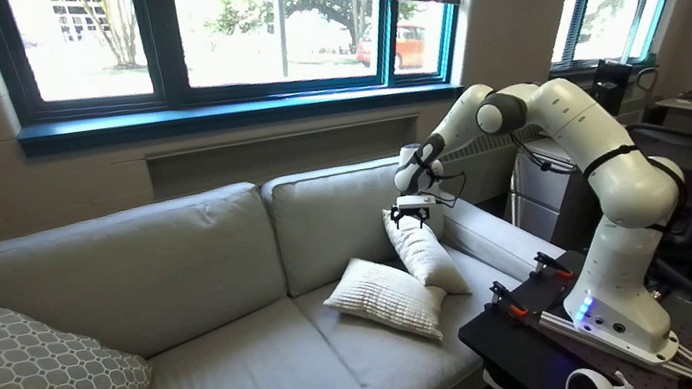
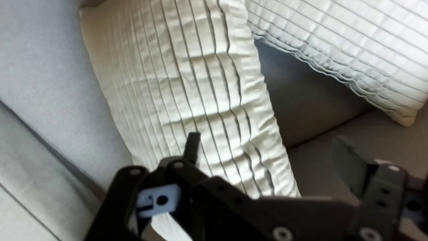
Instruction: Place the striped pillows against the right armrest
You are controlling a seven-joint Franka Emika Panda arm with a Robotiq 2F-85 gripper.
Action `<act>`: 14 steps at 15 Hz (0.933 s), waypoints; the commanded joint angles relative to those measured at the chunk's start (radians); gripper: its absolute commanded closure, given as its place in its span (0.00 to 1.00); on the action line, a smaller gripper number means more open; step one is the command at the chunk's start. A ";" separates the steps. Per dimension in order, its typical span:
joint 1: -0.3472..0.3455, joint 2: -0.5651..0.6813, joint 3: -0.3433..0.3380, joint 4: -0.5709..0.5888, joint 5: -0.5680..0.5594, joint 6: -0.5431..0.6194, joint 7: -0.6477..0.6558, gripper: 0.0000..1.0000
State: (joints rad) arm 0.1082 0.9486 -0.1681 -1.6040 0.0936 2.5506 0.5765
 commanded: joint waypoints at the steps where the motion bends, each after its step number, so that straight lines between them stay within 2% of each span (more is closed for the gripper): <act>1: 0.044 0.181 -0.046 0.170 0.006 -0.014 0.141 0.00; 6: 0.083 0.397 -0.130 0.357 -0.013 -0.048 0.371 0.00; 11: 0.092 0.546 -0.170 0.538 -0.063 -0.174 0.530 0.00; 12: 0.092 0.562 -0.178 0.564 -0.081 -0.202 0.552 0.25; 13: 0.085 0.573 -0.178 0.589 -0.095 -0.227 0.564 0.26; 14: 0.081 0.578 -0.181 0.605 -0.109 -0.245 0.578 0.31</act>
State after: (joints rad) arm 0.2035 1.4565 -0.3297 -1.1189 0.0323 2.3884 1.0888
